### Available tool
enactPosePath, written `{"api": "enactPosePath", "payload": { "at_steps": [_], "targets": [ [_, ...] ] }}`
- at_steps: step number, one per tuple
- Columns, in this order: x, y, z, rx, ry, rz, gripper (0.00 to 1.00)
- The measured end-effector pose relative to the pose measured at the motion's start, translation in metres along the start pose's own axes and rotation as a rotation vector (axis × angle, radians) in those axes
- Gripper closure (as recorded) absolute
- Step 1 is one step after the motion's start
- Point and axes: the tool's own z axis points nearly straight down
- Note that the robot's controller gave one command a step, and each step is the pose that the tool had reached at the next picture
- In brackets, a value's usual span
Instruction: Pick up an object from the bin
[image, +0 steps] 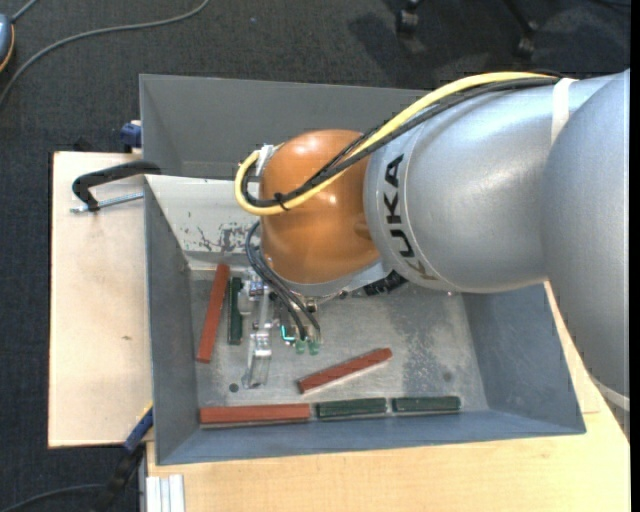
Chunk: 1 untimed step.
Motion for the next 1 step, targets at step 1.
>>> {"api": "enactPosePath", "payload": {
  "at_steps": [1],
  "targets": [
    [-0.0838, 0.0189, 0.1141, -0.001, -0.012, -0.401, 0.0]
  ]
}}
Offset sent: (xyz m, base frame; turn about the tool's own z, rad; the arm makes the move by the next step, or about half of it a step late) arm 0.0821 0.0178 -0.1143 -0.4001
